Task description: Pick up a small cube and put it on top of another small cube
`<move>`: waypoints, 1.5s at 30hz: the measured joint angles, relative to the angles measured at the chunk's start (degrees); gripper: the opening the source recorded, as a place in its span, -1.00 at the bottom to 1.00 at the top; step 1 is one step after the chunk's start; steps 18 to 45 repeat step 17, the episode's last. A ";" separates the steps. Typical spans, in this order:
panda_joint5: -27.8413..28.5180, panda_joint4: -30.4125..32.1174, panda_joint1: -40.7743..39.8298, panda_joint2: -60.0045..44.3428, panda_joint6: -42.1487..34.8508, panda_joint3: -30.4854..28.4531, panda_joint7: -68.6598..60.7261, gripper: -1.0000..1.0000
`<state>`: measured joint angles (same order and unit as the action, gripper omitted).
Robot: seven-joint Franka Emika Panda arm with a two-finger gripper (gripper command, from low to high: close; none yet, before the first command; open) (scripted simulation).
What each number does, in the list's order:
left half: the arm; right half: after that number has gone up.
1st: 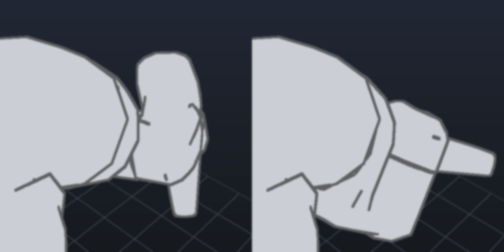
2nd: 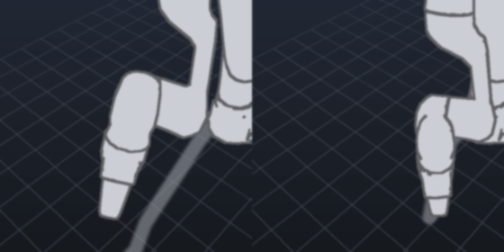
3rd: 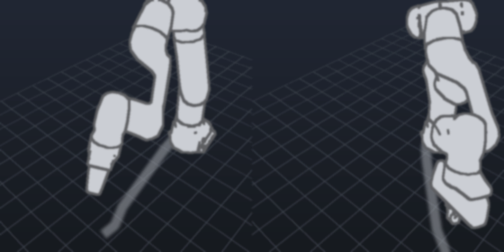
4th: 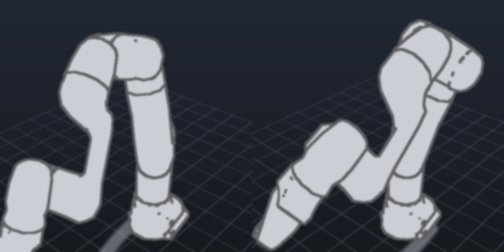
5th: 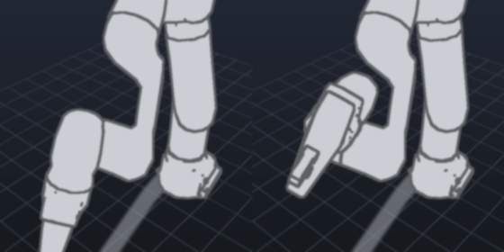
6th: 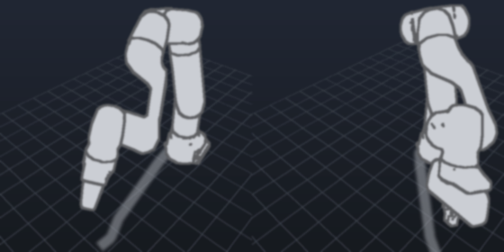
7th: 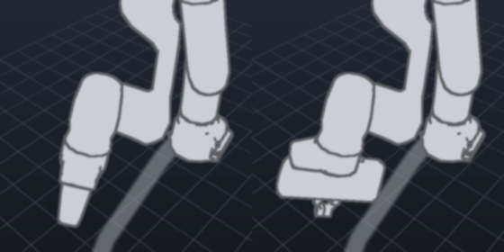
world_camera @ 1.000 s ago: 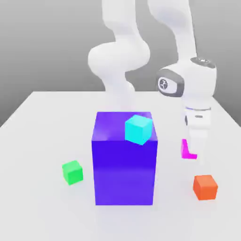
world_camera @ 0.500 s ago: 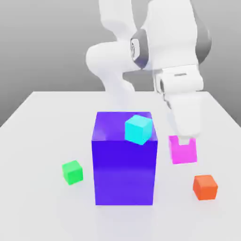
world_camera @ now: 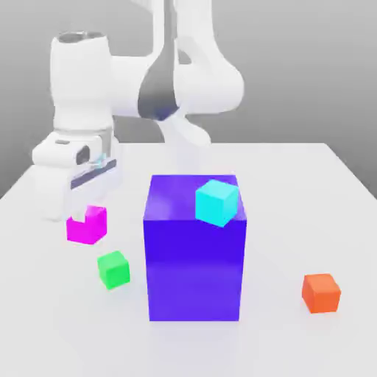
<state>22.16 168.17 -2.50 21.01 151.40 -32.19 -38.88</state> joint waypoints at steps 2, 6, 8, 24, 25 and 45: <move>0.60 2.93 -1.23 -0.21 0.39 -0.84 0.05 -1.00; -5.03 3.67 3.67 -4.44 3.89 -4.36 -3.80 -1.00; -8.27 3.66 6.46 -7.00 6.22 -6.16 -5.92 -1.00; -19.91 3.82 13.48 -19.34 18.81 -10.14 -13.77 1.00; -19.91 3.82 13.48 -19.34 18.81 -10.14 -13.77 1.00; -19.91 3.82 13.48 -19.34 18.81 -10.14 -13.77 1.00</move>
